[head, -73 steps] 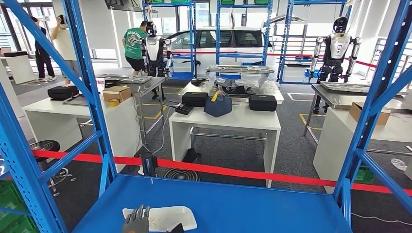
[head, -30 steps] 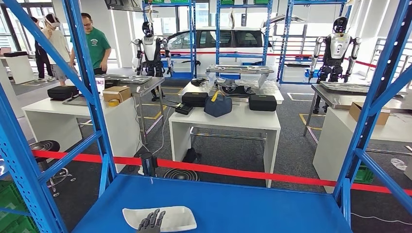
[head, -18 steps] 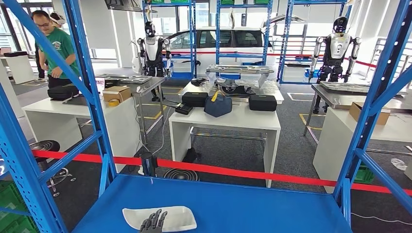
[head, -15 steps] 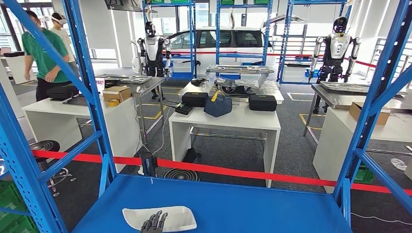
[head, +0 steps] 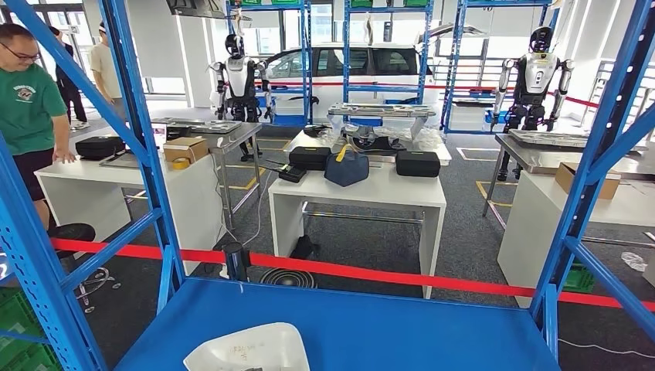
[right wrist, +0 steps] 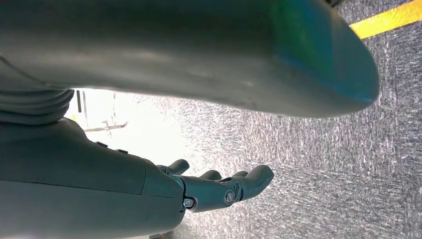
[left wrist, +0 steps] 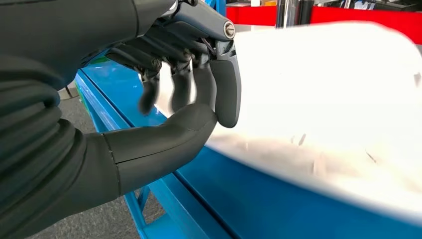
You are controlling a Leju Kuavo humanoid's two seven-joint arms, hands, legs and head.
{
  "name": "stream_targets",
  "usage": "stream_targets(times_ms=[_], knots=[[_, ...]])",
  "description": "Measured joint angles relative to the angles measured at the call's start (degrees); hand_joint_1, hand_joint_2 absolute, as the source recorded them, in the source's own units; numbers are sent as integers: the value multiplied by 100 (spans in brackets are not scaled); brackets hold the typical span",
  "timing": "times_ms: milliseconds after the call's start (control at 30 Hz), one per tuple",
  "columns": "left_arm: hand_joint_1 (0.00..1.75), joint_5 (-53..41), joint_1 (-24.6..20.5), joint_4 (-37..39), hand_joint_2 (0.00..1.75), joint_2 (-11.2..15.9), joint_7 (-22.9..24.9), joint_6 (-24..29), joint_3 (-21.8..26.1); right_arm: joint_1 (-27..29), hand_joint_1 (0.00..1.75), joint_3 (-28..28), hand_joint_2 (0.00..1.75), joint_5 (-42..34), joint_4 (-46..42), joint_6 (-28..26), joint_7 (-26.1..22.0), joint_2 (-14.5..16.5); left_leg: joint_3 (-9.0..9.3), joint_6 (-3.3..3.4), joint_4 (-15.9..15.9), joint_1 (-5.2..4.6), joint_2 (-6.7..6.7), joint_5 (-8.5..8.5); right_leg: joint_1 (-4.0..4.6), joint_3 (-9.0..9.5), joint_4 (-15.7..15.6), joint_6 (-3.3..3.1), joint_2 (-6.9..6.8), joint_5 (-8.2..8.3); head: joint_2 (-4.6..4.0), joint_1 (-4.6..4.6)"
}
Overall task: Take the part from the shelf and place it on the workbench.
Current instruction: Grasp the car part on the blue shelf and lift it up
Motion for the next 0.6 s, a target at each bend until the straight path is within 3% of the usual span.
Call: stream_targets(times_ms=[600], knots=[[175,-12,30,13,175,63,-66,104,193,0,0,42,0,144,0,20,0,2,0,0,0,0,0,0,0,0,0,0,0,0,1,0]])
